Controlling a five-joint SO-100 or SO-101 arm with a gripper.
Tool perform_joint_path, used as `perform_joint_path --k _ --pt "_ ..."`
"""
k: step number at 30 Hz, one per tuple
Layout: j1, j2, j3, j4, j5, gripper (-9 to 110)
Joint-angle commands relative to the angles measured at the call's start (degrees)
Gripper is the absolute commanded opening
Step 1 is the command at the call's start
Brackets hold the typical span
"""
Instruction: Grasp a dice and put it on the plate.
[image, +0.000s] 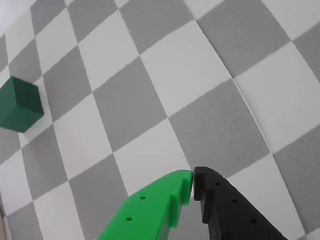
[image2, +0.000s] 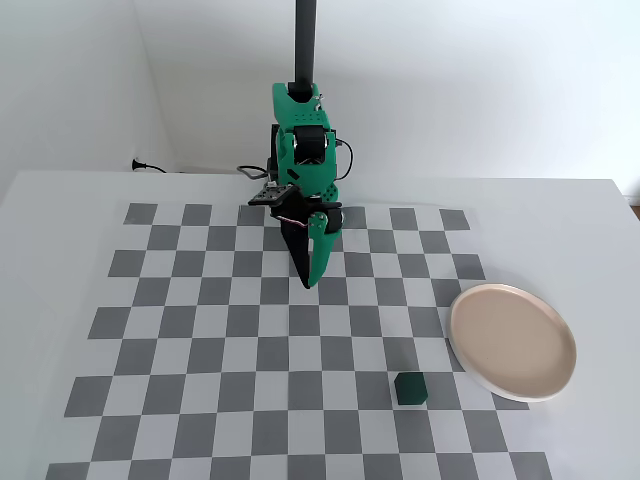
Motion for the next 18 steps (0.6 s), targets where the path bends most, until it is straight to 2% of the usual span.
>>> perform_joint_path --k 1,8,14,18 --pt "-2.0 0.8 -0.9 -2.0 -8.7 -4" --pt "-6.5 0.8 -0.9 -1.8 -24.8 -4" --pt "-7.3 0.7 -0.9 -6.1 -33.3 -4" --pt "-8.0 0.7 -0.9 -6.5 -36.8 6"
